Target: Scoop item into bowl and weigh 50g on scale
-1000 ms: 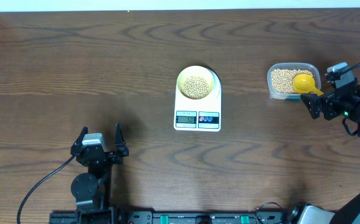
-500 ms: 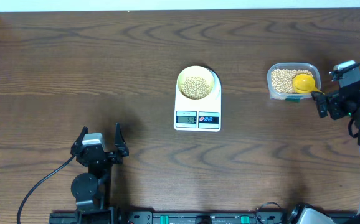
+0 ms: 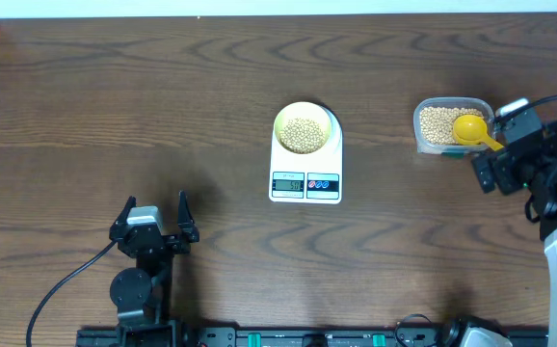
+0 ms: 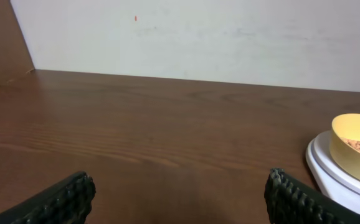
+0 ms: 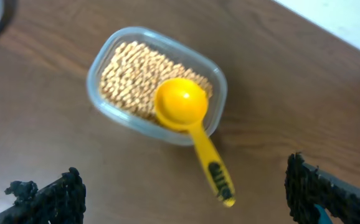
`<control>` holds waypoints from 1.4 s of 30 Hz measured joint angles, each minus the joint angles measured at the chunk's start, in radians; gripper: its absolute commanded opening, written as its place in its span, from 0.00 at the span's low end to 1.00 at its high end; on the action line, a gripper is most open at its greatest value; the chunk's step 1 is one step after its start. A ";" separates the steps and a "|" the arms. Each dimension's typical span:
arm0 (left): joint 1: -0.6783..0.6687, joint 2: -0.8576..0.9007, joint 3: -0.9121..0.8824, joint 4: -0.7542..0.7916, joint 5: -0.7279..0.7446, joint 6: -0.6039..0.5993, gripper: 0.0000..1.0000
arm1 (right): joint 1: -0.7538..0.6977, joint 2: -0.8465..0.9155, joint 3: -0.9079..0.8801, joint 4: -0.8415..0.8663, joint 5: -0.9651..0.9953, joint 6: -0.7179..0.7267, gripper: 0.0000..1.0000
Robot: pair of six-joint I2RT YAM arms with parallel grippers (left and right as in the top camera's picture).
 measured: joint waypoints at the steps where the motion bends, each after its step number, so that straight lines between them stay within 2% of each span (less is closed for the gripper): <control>1: 0.000 0.000 0.000 0.000 0.000 0.000 0.89 | 0.007 -0.006 0.000 -0.007 0.000 0.000 0.99; 5: 0.000 0.000 0.000 0.000 0.000 0.000 0.89 | 0.044 -0.039 -0.009 0.044 -0.004 -0.002 0.99; 10: 0.000 0.000 0.000 0.000 0.000 0.000 0.89 | 0.069 -0.106 -0.109 0.269 -0.069 -0.005 0.99; 19: 0.000 0.000 0.001 -0.002 -0.007 0.000 0.89 | 0.118 -0.208 -0.468 0.760 -0.185 0.032 0.99; 26: 0.000 0.000 0.001 -0.003 -0.008 0.000 0.89 | 0.131 -0.311 -0.690 0.995 -0.203 0.060 0.99; 32: 0.000 0.000 0.001 -0.002 -0.008 0.000 0.89 | 0.131 -0.390 -0.809 1.048 -0.180 0.121 0.99; 42: 0.000 0.000 0.001 -0.002 -0.008 0.000 0.89 | 0.179 -0.585 -0.932 1.012 -0.134 0.156 0.99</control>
